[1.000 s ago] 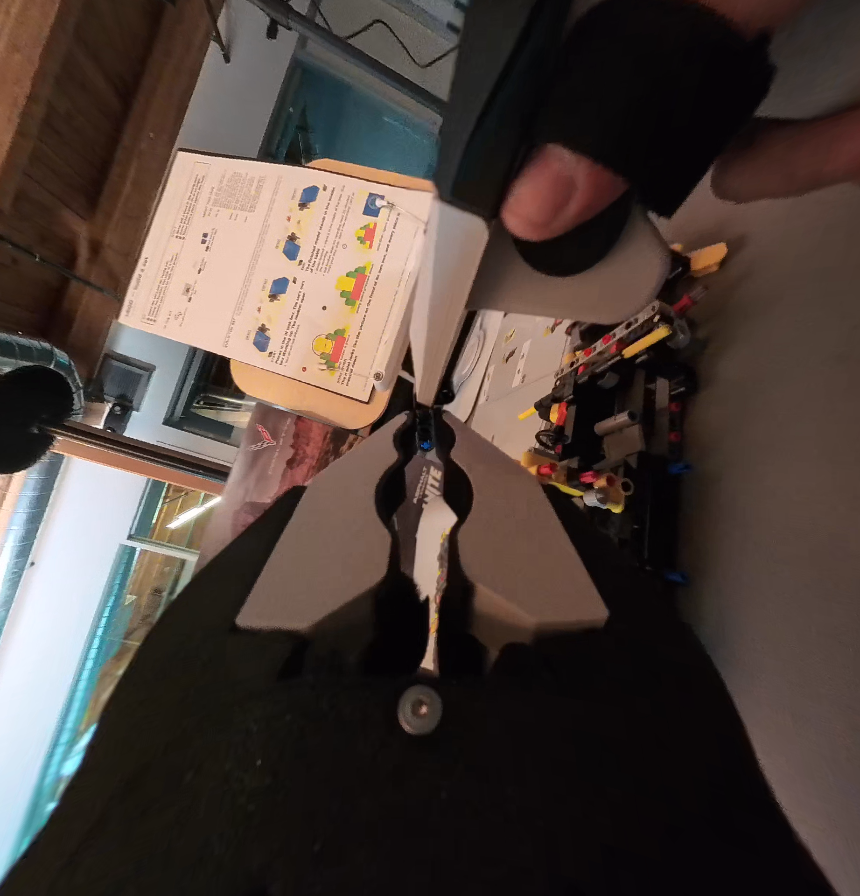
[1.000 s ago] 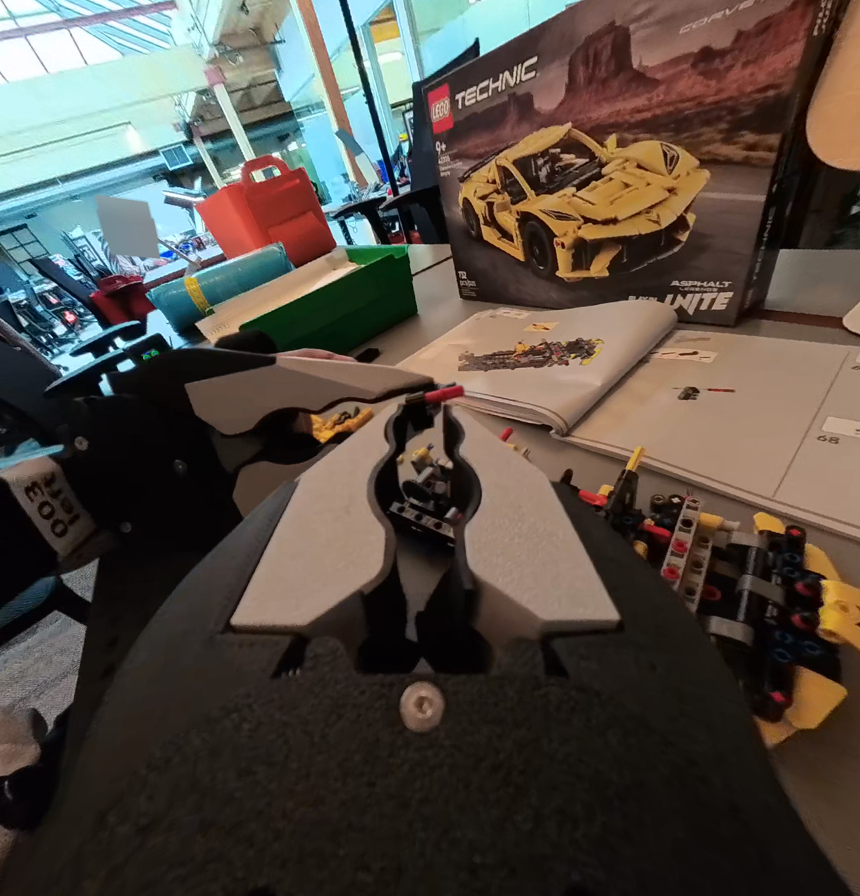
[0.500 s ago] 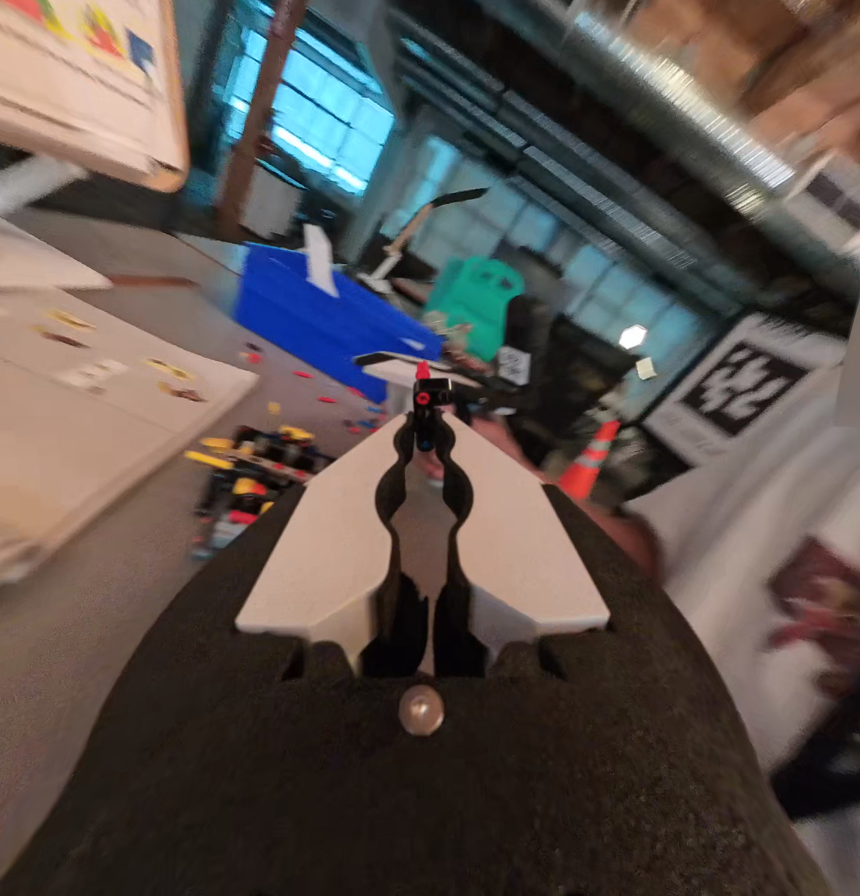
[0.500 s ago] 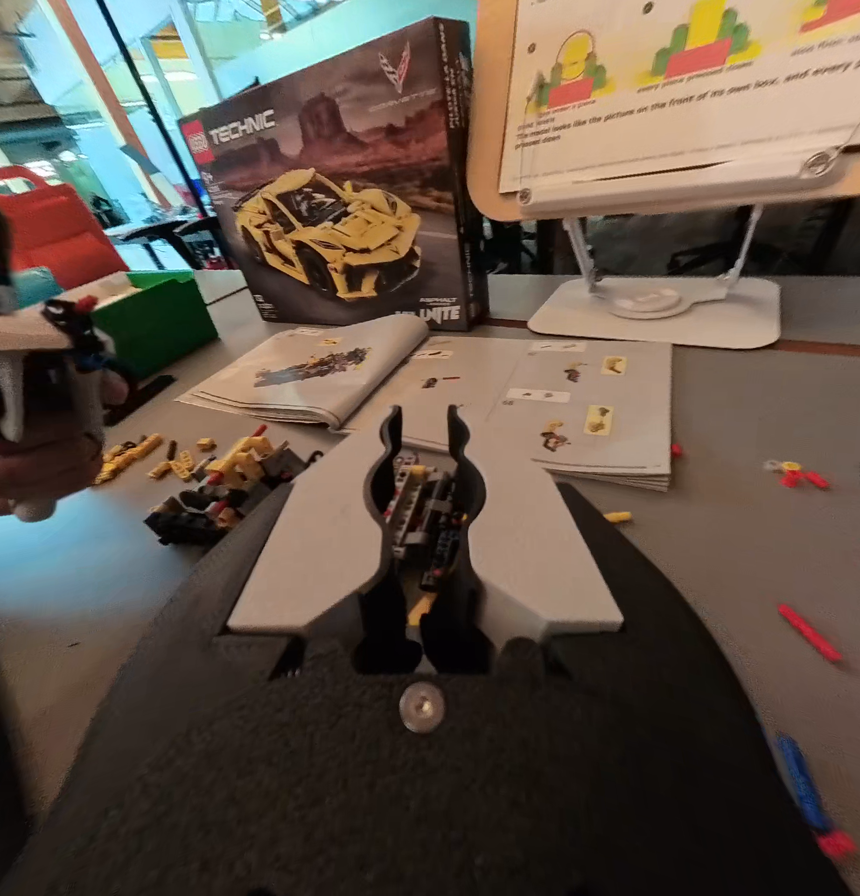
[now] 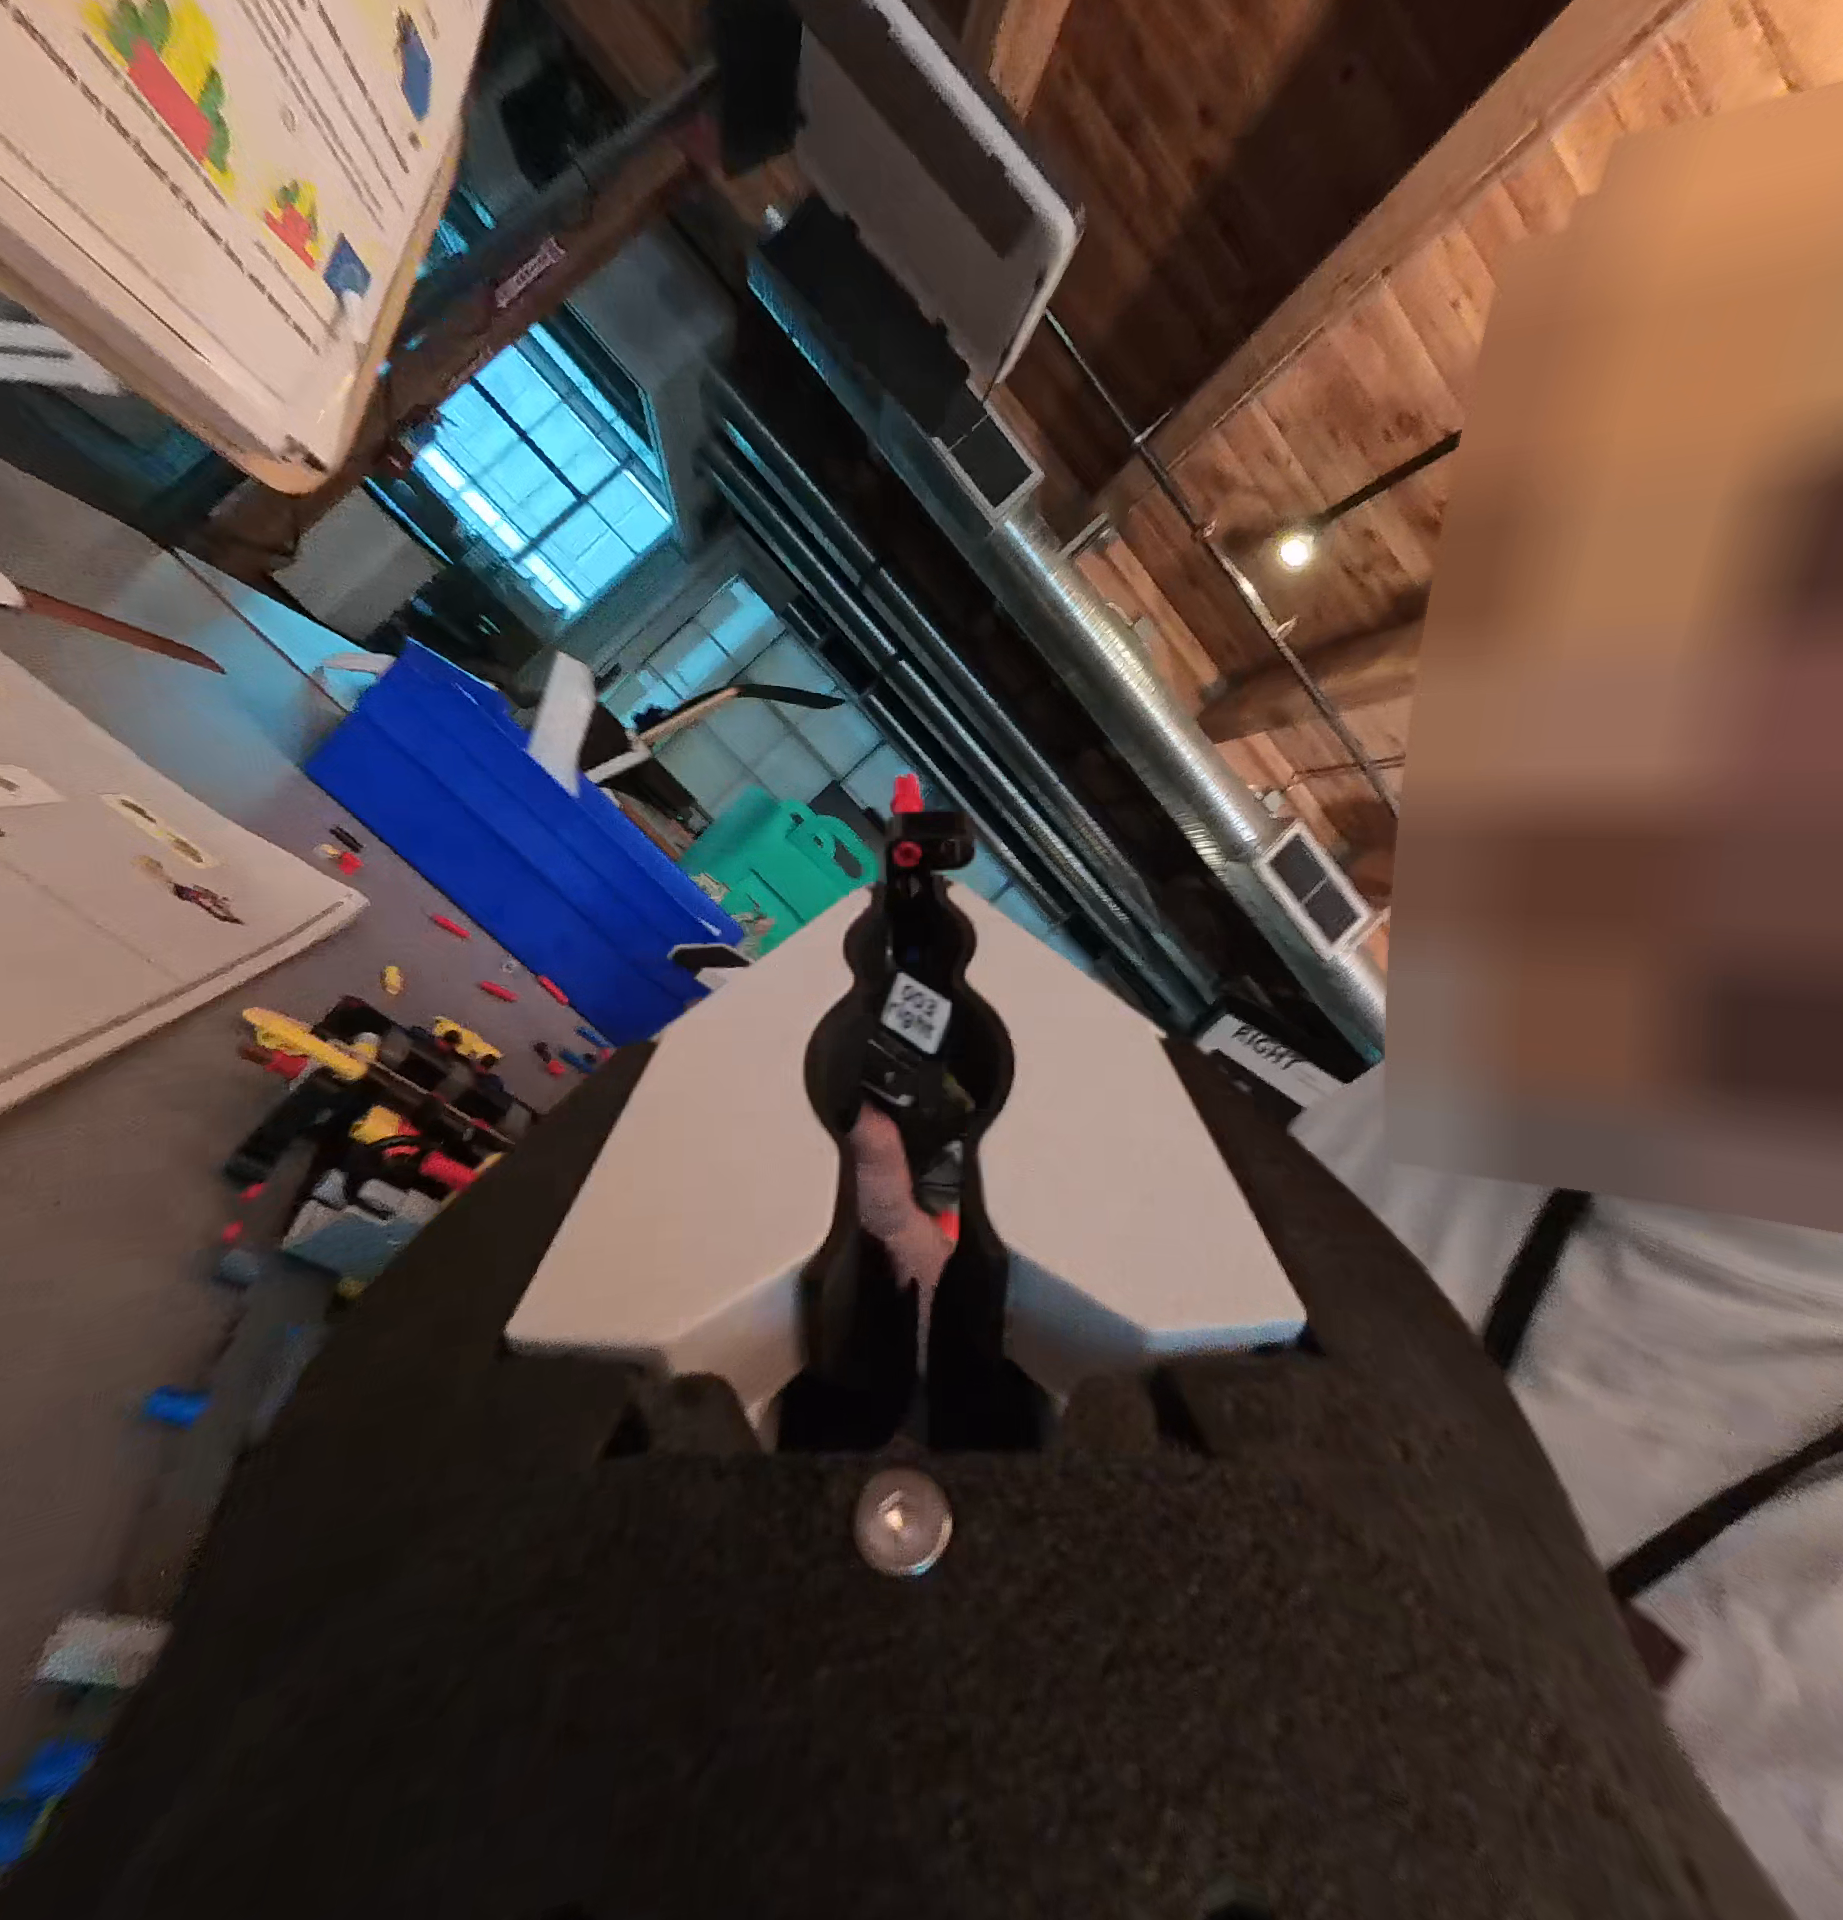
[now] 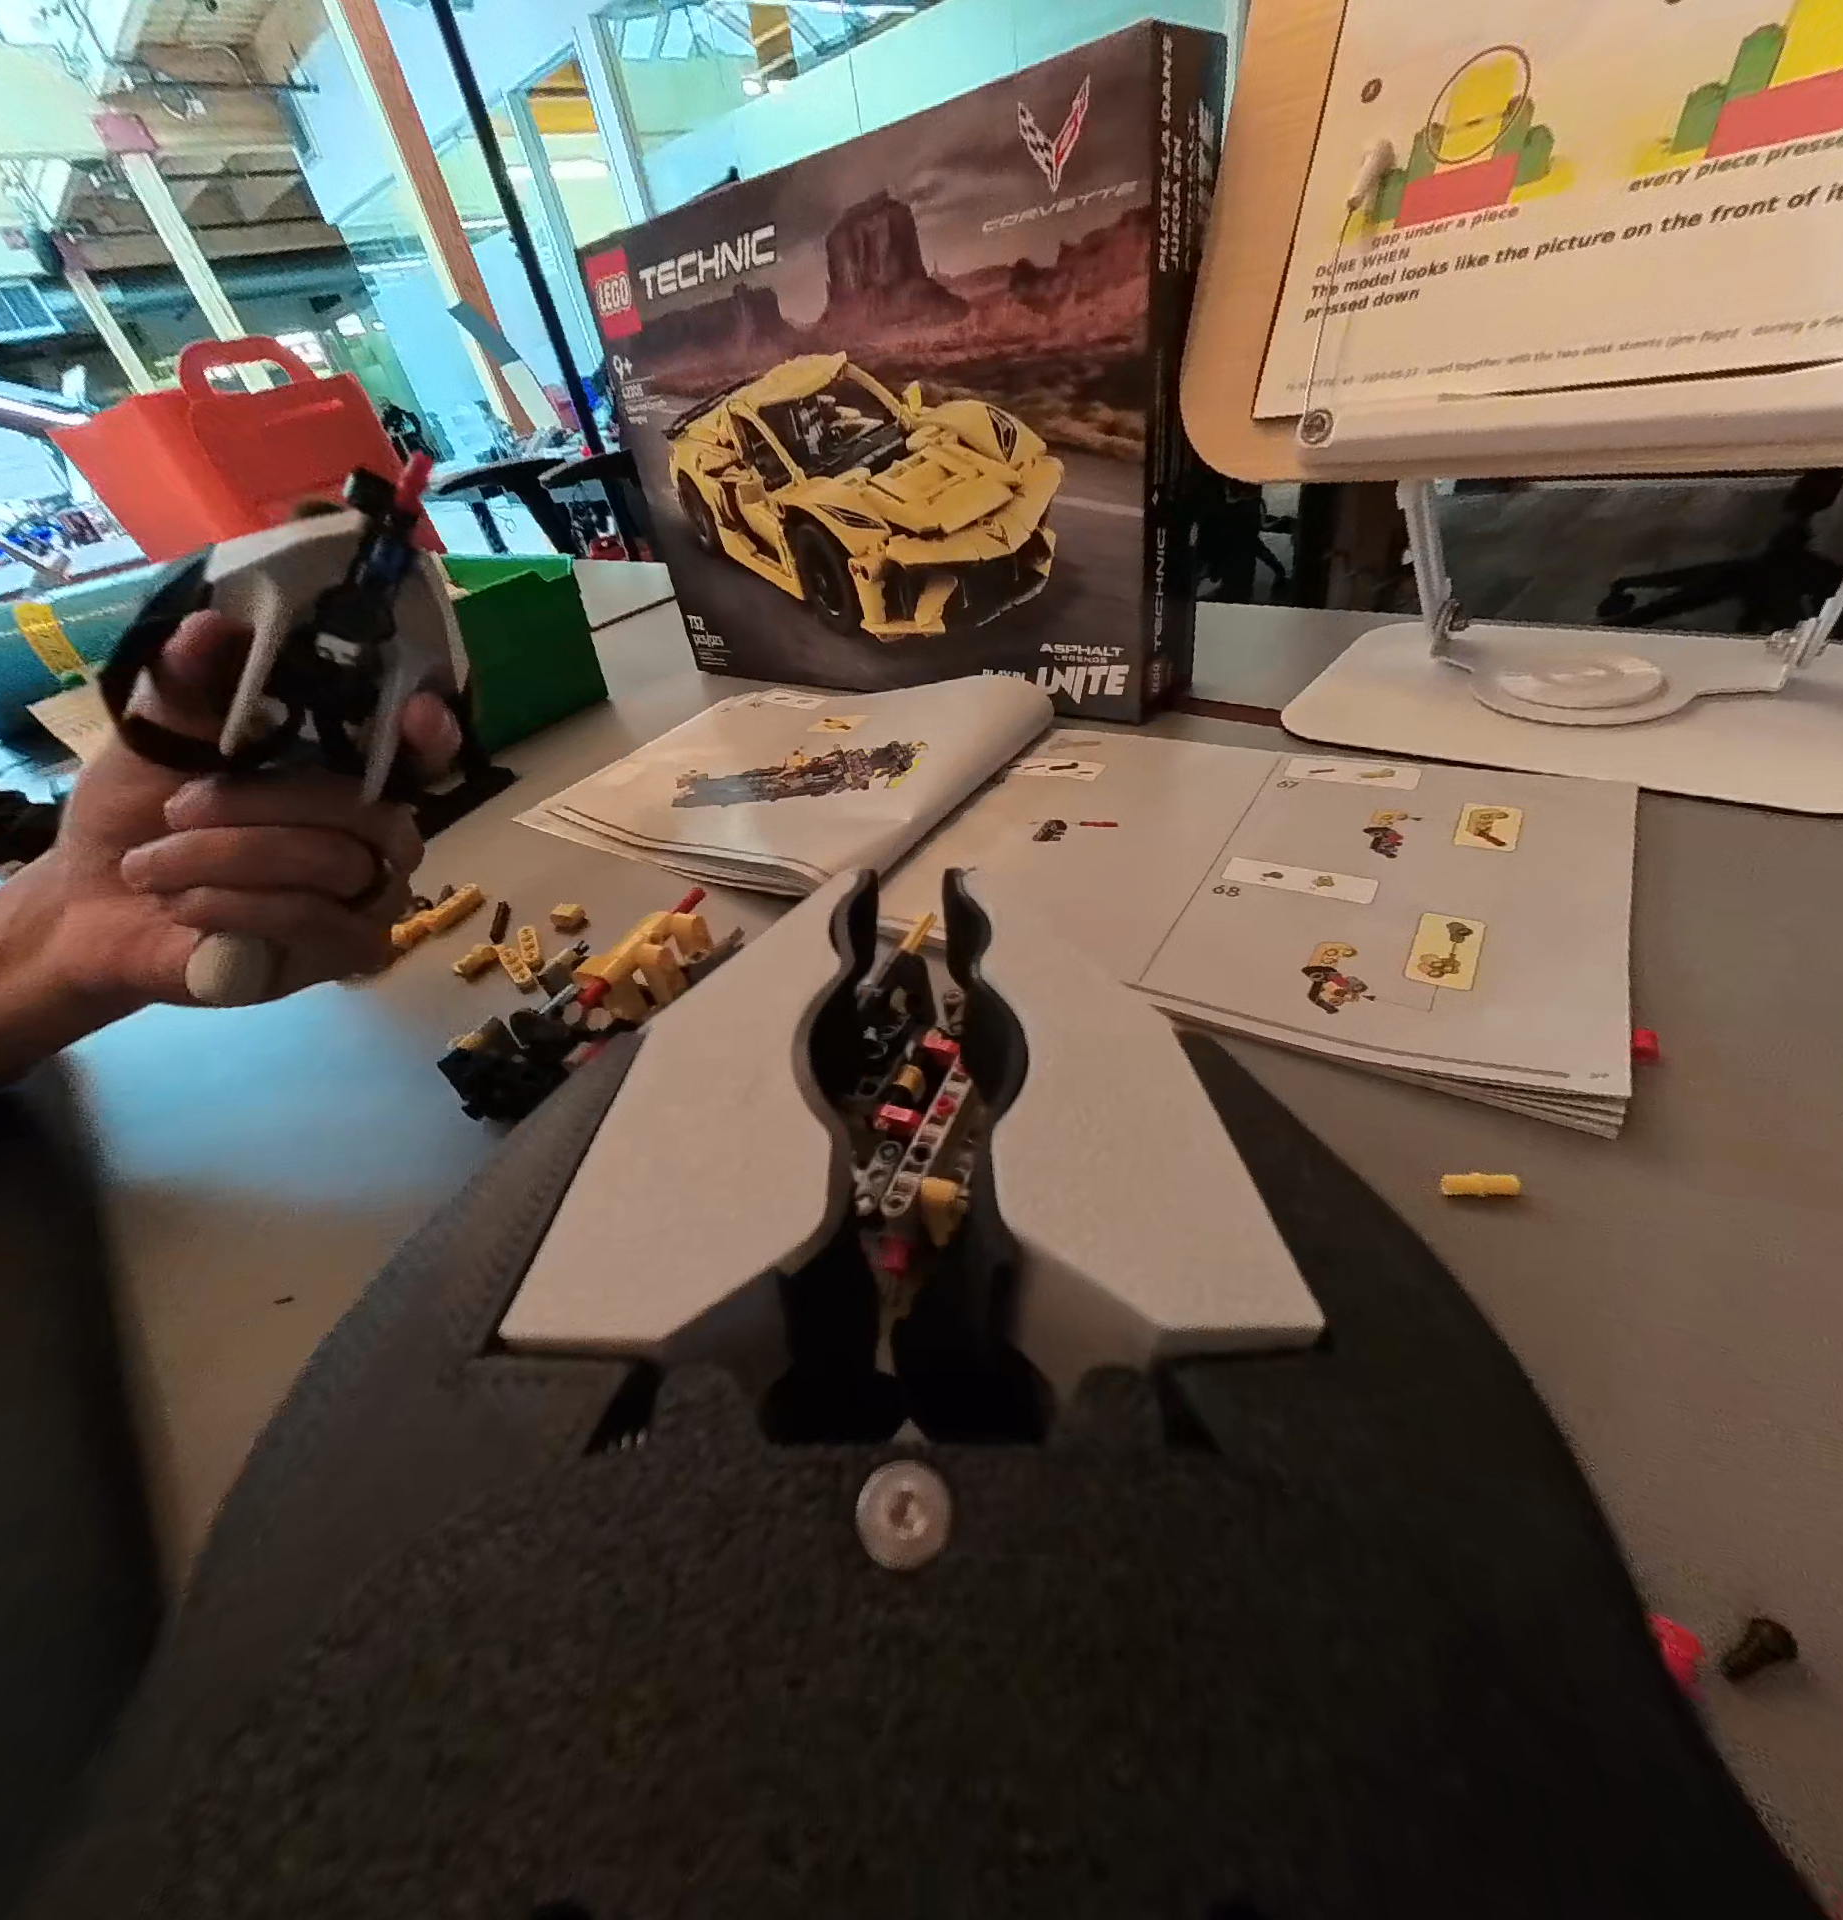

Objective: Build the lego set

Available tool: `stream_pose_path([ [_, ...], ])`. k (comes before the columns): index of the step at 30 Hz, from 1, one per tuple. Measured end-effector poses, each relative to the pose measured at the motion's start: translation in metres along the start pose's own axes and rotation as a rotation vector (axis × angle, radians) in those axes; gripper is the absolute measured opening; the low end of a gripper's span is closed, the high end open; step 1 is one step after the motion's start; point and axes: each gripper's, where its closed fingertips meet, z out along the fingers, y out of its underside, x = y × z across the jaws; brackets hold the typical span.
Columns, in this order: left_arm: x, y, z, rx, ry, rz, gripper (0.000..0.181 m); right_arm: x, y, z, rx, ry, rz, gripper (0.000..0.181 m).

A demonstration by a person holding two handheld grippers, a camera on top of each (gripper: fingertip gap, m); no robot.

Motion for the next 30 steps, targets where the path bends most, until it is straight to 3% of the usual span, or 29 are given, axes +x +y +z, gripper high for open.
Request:
stream_pose_path([
  [4, 0.006, -0.003, -0.002, 0.01, 0.083, -0.11, 0.007, -0.001, 0.001, 0.0, 0.002, -0.022, 0.05, 0.009],
  [15, 0.014, 0.018, 0.007, -0.107, 0.092, -0.033, 0.007, -0.007, 0.002, 0.0, -0.001, -0.058, 0.09, 0.008],
  [30, 0.022, 0.026, 0.01, -0.141, 0.121, -0.014, 0.007, -0.013, 0.003, 0.002, -0.005, -0.08, 0.074, 0.006],
])
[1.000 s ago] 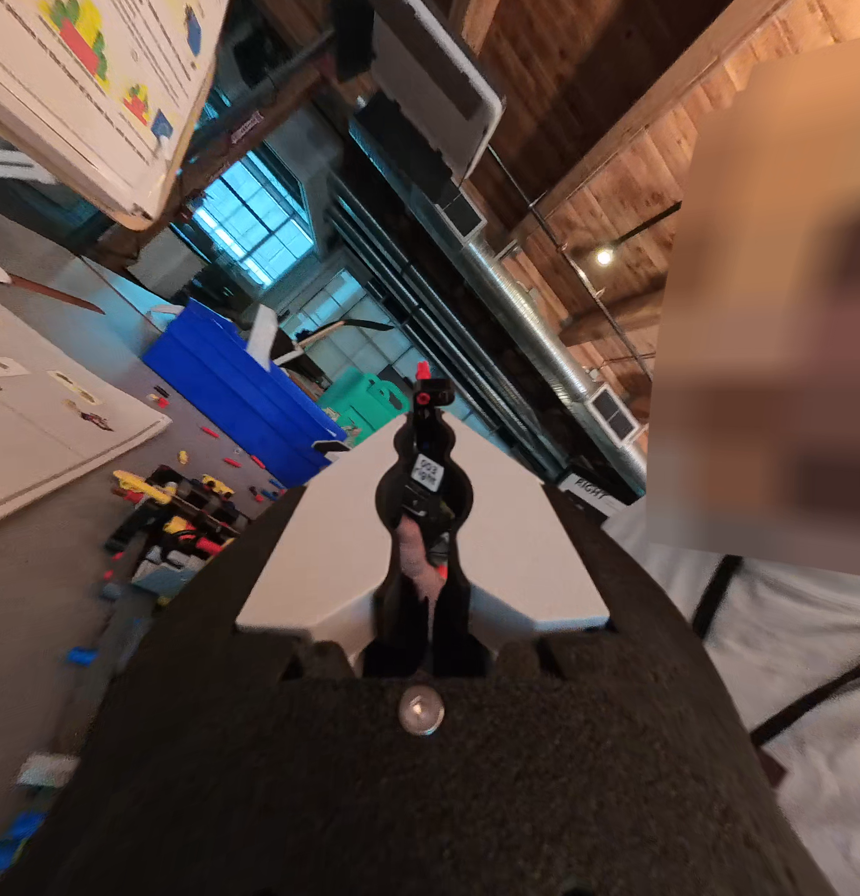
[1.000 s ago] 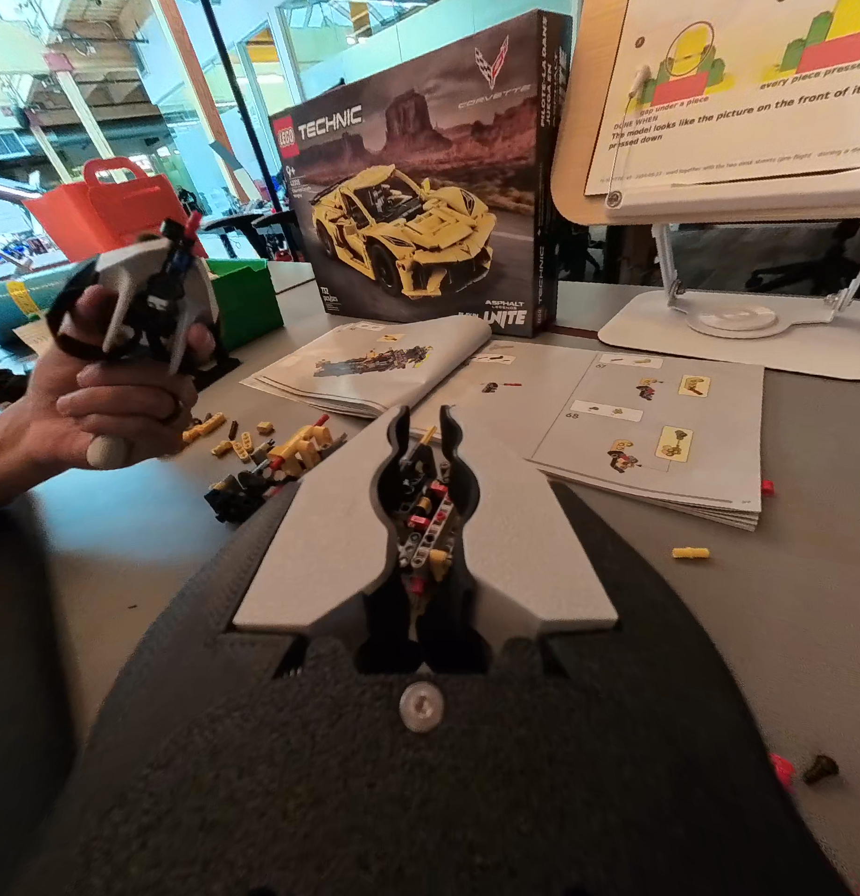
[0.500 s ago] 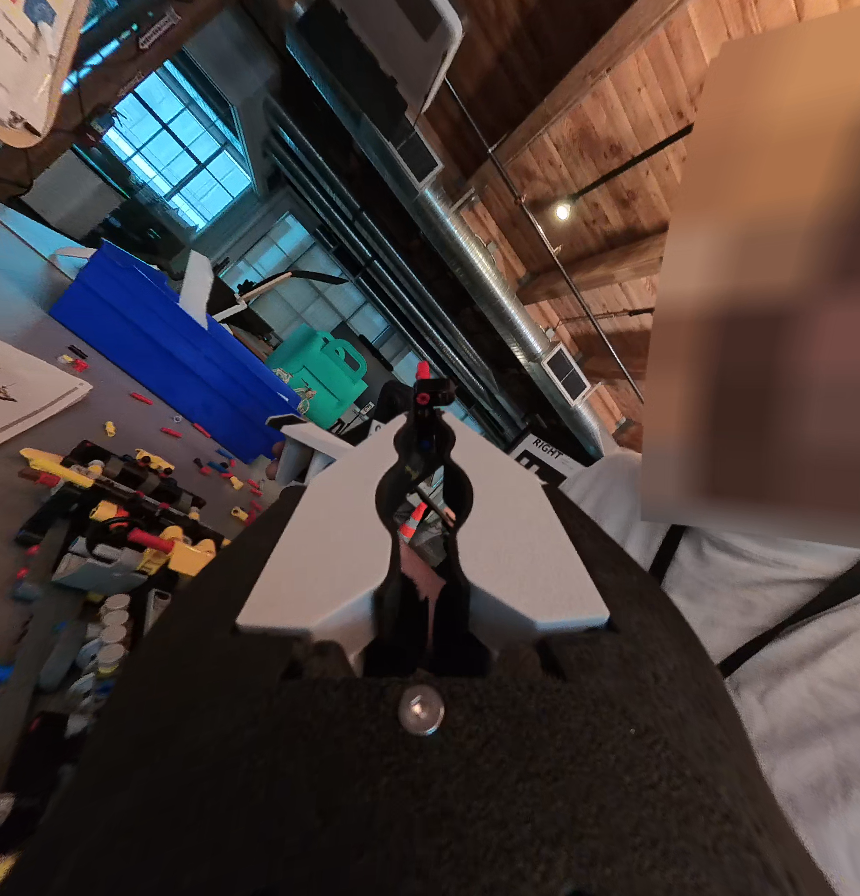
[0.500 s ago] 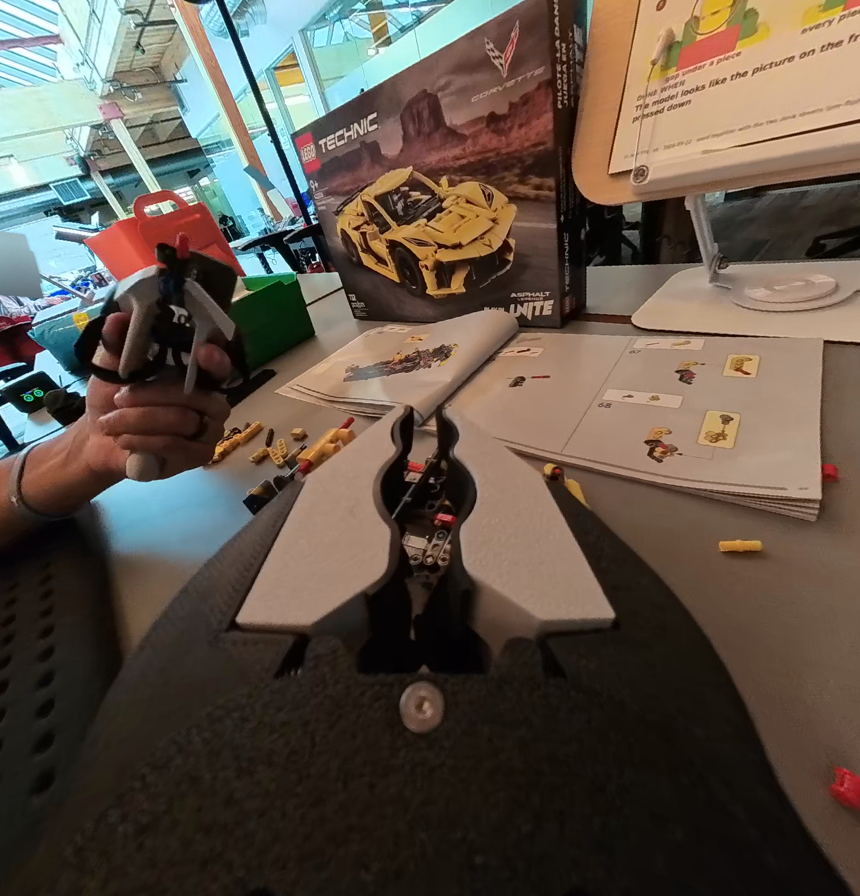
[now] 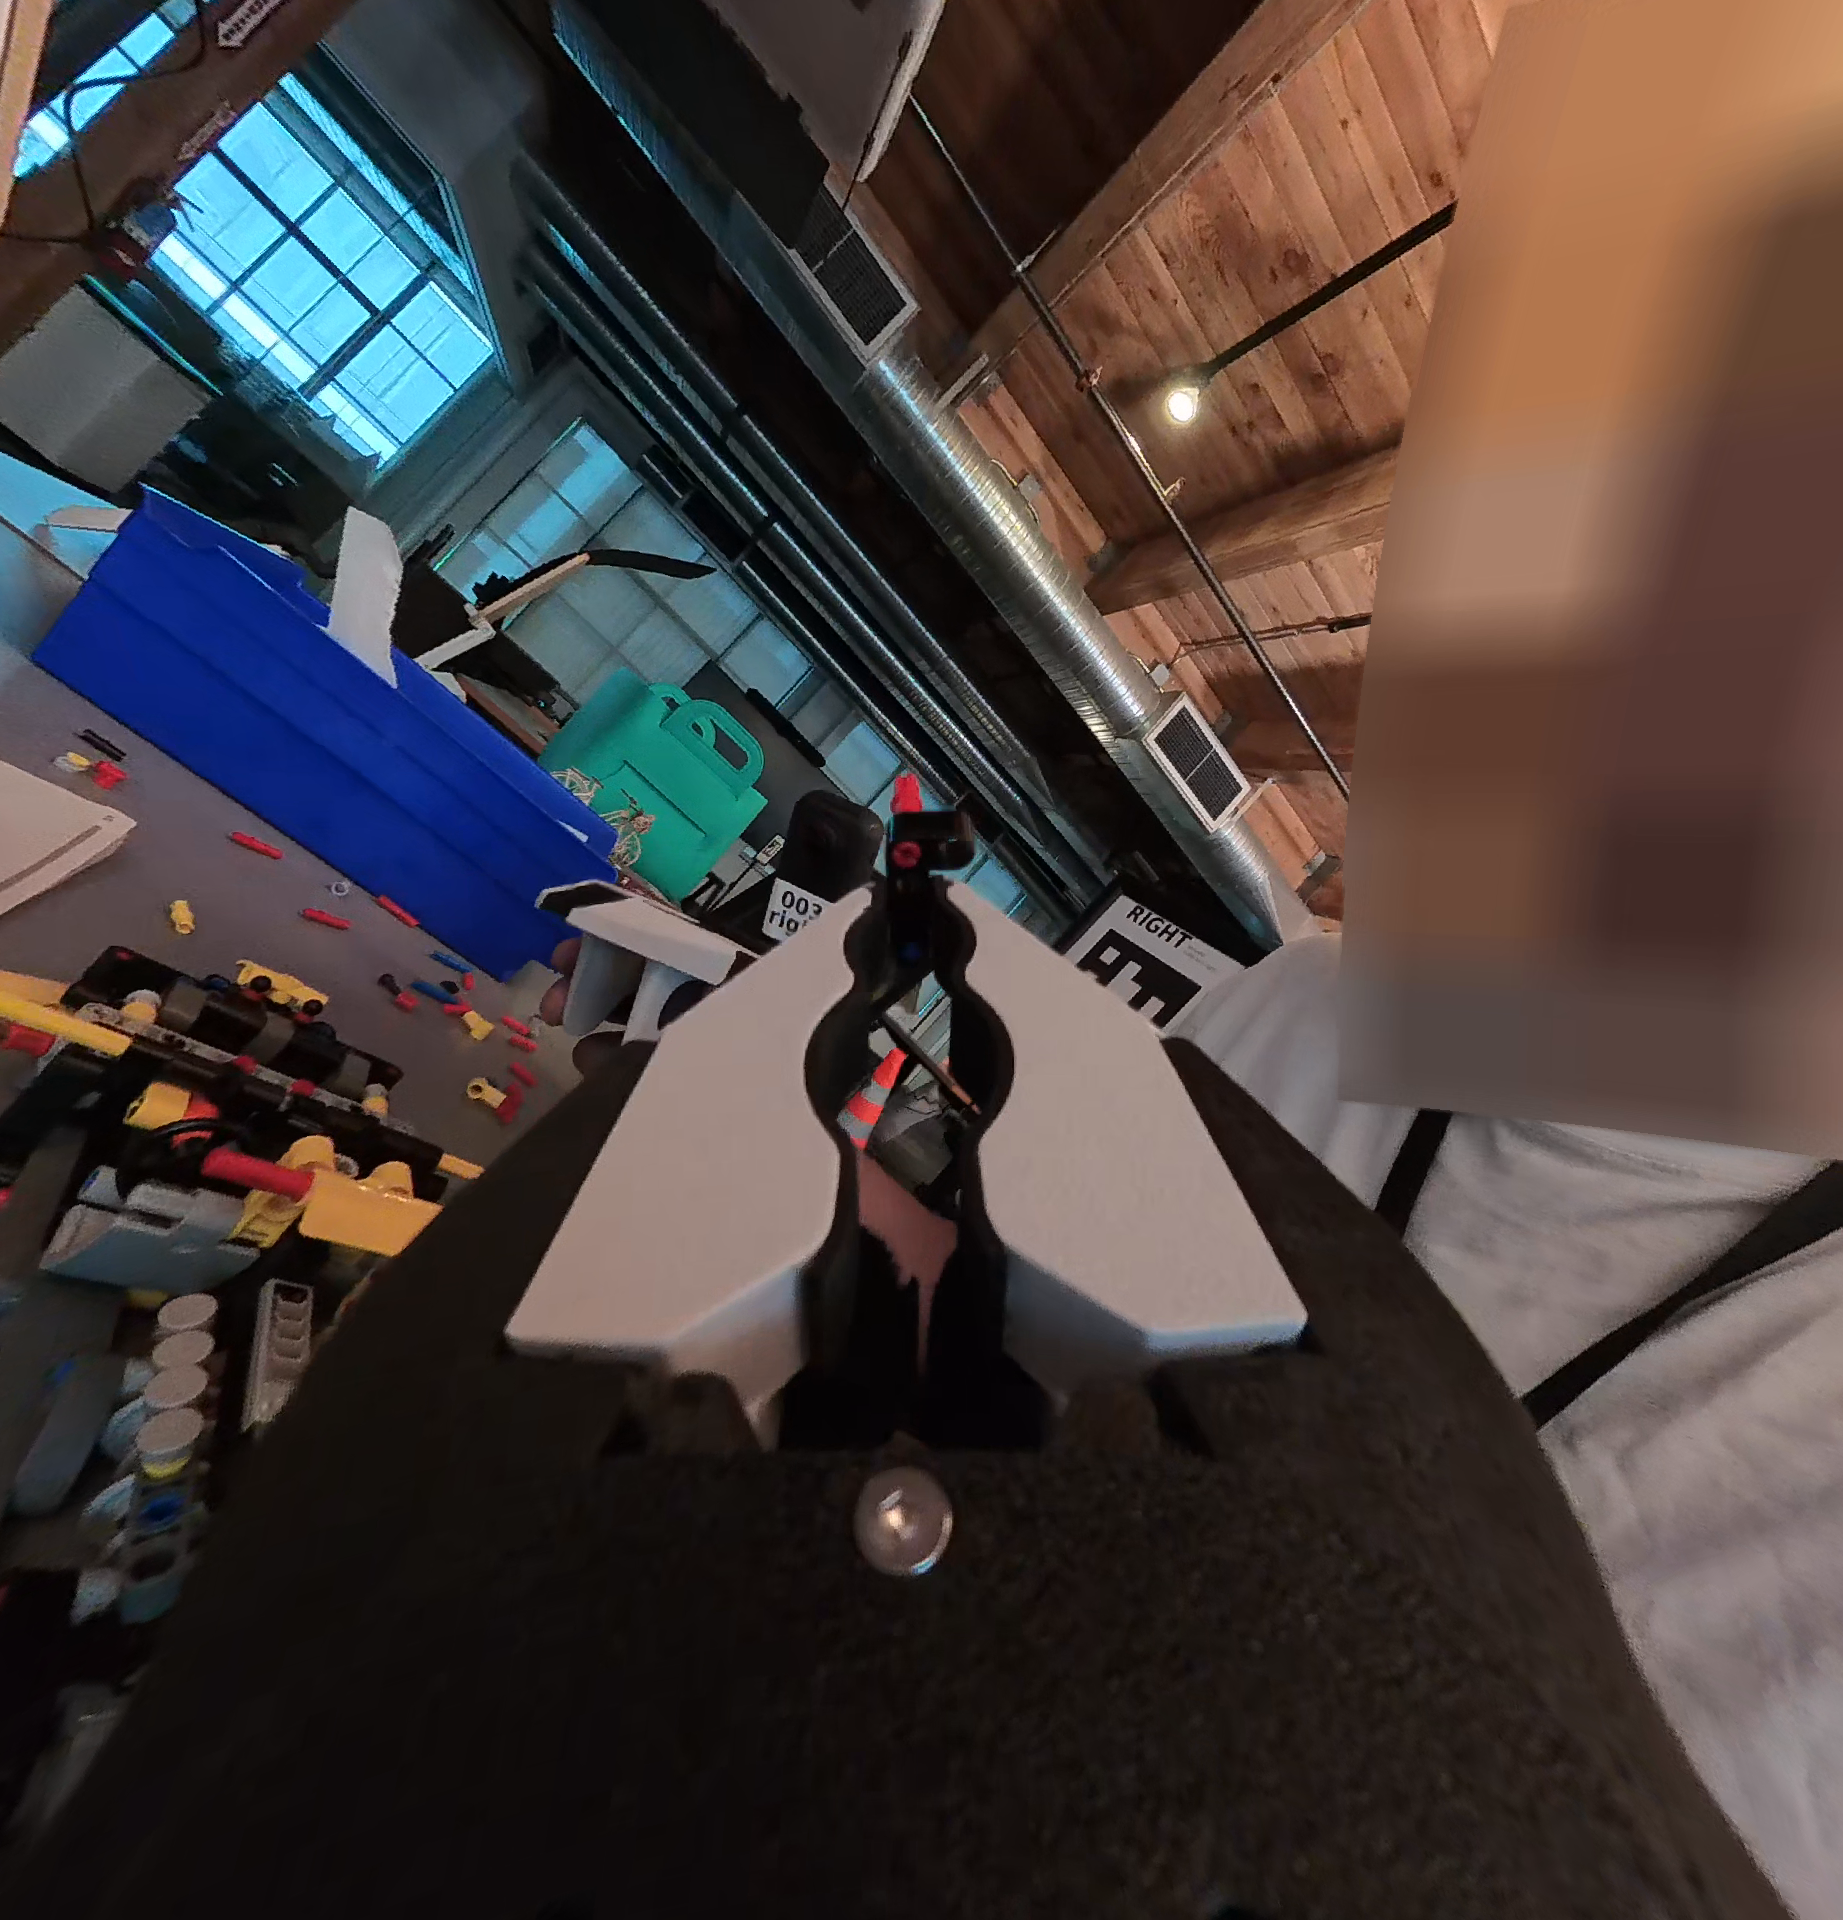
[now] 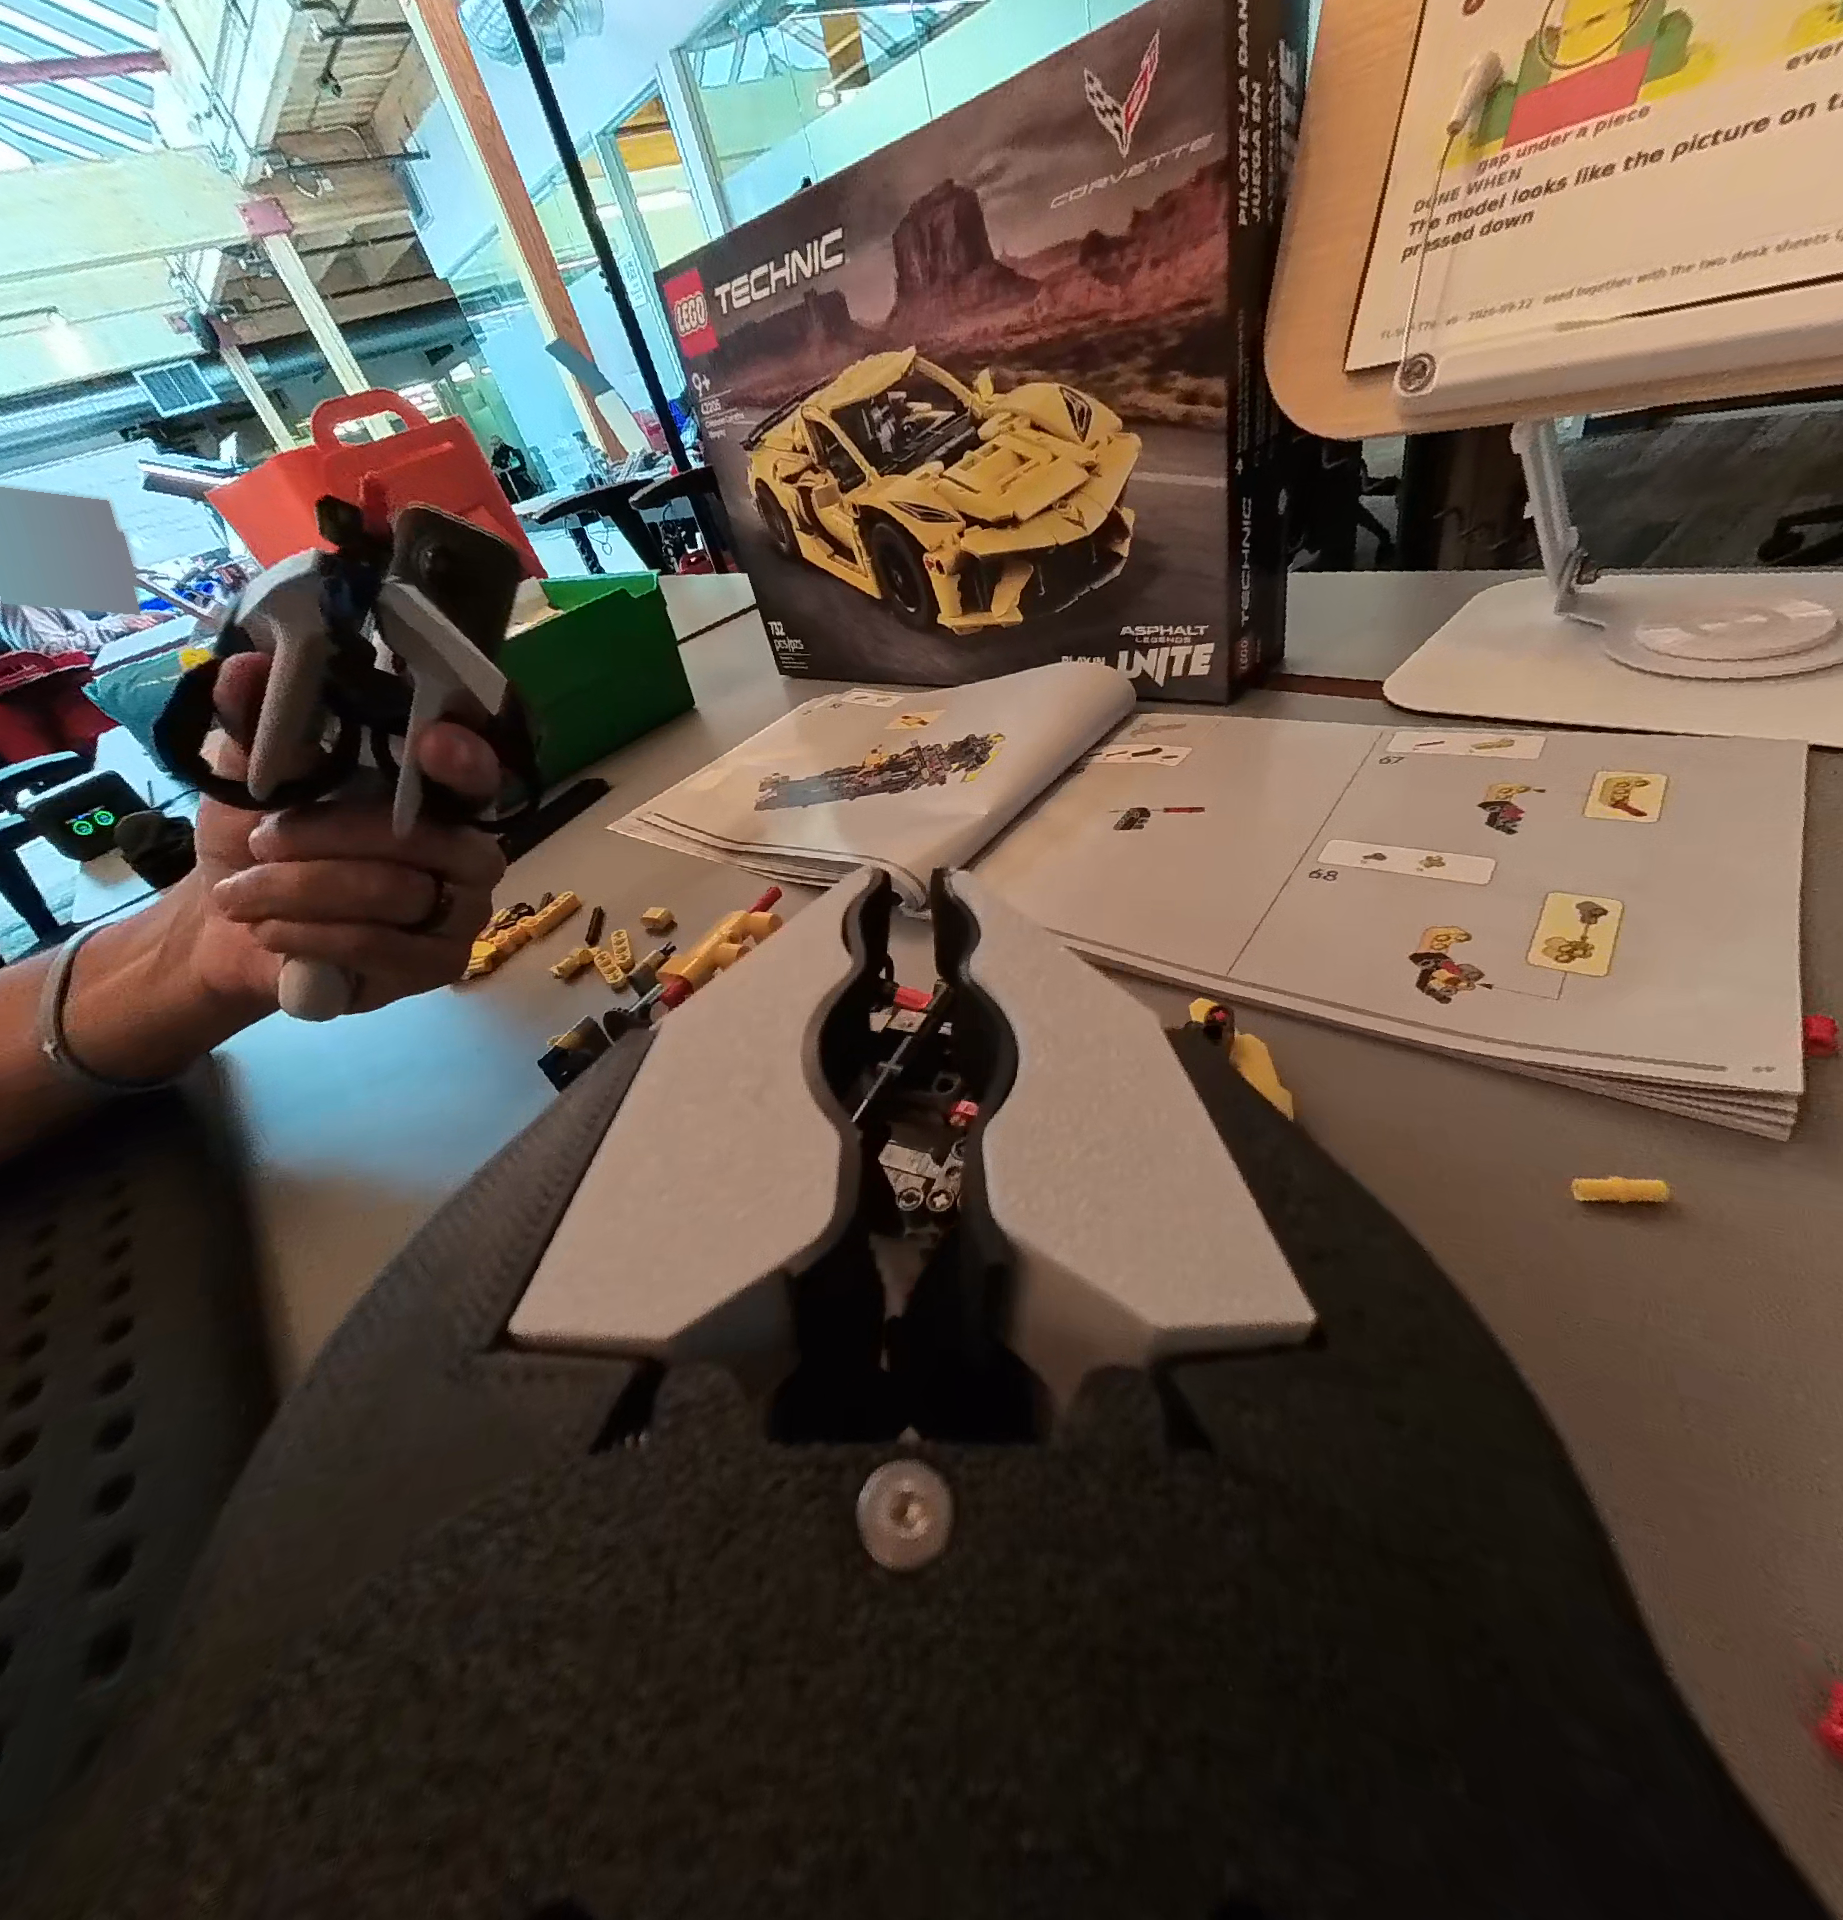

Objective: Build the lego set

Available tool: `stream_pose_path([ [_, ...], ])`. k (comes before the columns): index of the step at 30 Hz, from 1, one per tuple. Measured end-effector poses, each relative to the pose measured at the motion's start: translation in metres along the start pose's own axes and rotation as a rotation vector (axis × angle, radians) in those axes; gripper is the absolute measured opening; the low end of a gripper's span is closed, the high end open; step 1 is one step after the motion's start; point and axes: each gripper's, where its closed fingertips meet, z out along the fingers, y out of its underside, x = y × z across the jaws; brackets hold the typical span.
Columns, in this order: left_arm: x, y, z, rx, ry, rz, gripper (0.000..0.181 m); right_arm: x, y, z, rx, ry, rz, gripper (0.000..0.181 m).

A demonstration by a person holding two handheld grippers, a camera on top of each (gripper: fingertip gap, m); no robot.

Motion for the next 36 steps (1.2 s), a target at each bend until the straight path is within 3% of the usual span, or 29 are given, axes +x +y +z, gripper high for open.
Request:
stream_pose_path([
  [19, -0.002, 0.006, 0.003, -0.035, -0.044, 0.039, 0.007, -0.008, 0.001, 0.002, -0.005, -0.022, -0.038, 0.006],
  [24, -0.016, 0.009, 0.001, -0.056, -0.125, 0.045, 0.007, -0.009, 0.002, 0.002, -0.011, -0.022, -0.039, 0.006],
  [27, -0.042, 0.01, -0.005, -0.074, -0.297, 0.11, 0.007, -0.008, 0.004, 0.003, -0.021, -0.018, -0.038, 0.005],
  [31, -0.089, 0.0, -0.038, -0.141, -0.736, 0.361, 0.007, -0.007, 0.004, 0.003, -0.024, -0.015, -0.037, 0.005],
  [36, -0.107, -0.021, -0.079, -0.247, -1.122, 0.63, 0.007, -0.006, 0.005, 0.003, -0.027, -0.014, -0.032, 0.005],
])
